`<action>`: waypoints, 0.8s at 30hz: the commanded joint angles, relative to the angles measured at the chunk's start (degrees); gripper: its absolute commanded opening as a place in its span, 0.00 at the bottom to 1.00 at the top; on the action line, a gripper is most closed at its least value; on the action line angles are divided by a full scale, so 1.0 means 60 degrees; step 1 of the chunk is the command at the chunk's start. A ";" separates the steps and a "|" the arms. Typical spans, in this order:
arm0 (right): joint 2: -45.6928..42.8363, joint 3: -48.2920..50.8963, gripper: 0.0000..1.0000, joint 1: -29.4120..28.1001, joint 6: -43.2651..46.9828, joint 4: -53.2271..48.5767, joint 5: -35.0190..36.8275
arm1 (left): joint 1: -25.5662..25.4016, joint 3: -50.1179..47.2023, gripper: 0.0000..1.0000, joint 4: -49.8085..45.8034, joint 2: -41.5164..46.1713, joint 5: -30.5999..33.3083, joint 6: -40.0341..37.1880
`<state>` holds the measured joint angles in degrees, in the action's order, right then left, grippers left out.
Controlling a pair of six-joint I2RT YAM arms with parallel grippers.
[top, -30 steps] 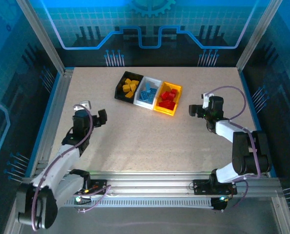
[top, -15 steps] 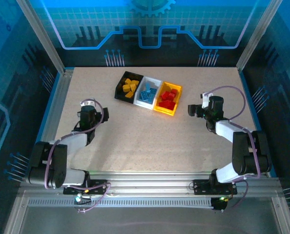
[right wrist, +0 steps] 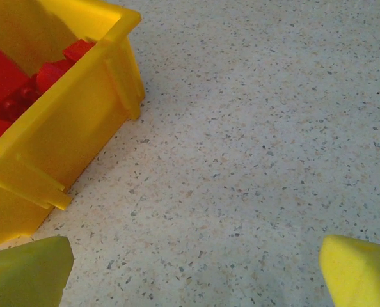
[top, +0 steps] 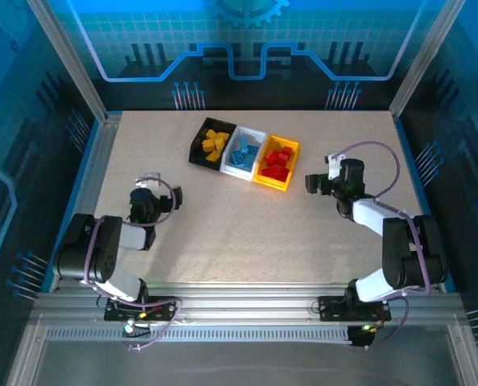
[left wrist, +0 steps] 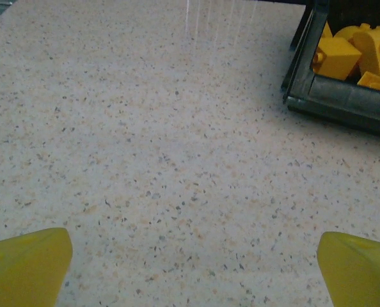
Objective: Sort the legos into containers by color
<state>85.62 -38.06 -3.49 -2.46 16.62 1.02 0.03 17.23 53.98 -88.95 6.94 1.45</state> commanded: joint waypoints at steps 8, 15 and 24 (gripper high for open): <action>0.0129 -0.0044 1.00 -0.0158 0.0594 0.0224 -0.0117 | 0.0142 0.0412 0.99 0.0503 0.0020 0.0067 0.0156; 0.0015 0.0265 1.00 -0.0162 0.0898 0.0855 -0.0265 | 0.0123 0.0482 0.99 0.0354 0.0029 0.0070 0.0123; -0.0155 0.1299 1.00 -0.0097 0.0891 0.2629 -0.0199 | 0.0100 0.0511 0.99 0.0300 0.0030 0.0088 0.0091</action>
<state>85.73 -32.45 -3.75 2.02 25.45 0.36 0.60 19.05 55.59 -88.92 7.20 1.54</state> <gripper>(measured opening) 0.998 0.989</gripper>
